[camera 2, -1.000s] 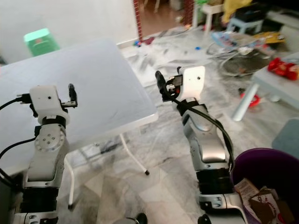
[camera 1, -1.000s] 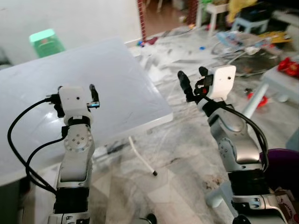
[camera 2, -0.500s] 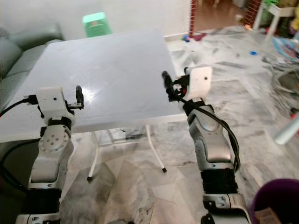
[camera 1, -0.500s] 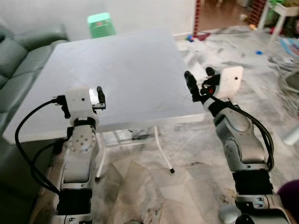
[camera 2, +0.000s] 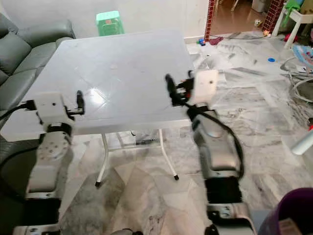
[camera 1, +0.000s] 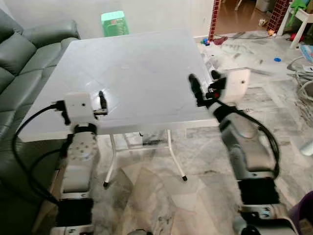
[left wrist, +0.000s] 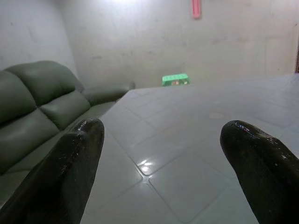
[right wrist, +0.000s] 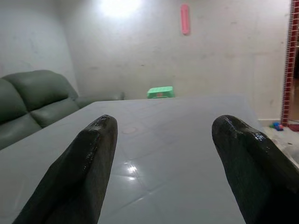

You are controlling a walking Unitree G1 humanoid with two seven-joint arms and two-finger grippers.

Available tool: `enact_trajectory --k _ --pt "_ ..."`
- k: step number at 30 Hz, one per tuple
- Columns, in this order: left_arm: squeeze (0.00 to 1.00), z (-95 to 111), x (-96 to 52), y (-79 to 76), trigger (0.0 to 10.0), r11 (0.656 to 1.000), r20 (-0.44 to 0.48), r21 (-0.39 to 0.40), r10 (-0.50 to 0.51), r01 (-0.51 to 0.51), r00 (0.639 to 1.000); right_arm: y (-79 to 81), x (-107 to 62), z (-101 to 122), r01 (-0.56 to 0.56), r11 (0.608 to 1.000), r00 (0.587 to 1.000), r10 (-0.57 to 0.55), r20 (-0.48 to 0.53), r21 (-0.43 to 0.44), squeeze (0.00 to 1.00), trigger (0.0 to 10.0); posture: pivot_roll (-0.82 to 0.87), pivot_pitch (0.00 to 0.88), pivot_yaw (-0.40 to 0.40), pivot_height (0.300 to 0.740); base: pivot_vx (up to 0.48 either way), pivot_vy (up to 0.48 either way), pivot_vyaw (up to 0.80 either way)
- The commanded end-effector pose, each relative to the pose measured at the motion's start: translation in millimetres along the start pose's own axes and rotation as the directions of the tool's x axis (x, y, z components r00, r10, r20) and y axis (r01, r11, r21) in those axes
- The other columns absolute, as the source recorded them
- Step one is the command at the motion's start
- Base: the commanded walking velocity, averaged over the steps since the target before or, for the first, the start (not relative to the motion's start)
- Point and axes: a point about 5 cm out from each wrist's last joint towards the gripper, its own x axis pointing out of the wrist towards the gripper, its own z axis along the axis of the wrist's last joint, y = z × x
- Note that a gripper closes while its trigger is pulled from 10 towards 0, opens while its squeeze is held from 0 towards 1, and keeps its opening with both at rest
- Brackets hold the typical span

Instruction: Picking trash to rubbish bin

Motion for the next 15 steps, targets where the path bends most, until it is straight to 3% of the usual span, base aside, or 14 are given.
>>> enact_trajectory --k 1,15 --pt "0.0 -1.5 -1.1 -2.6 10.0 1.0 -0.012 -0.002 -0.016 0.016 1.0 -4.4 -1.1 6.6 0.01 1.0 1.0 -0.01 0.027 -0.009 0.0 10.0 -0.04 0.047 0.067 0.74 0.0 0.442 0.0" --pt "0.0 -11.6 -9.8 -4.2 10.0 0.998 -0.049 0.02 -0.051 0.052 0.998 -1.1 -4.9 -4.9 0.035 0.999 0.999 -0.034 0.01 -0.027 0.0 10.0 -0.02 0.044 0.058 0.74 0.0 0.442 0.0"
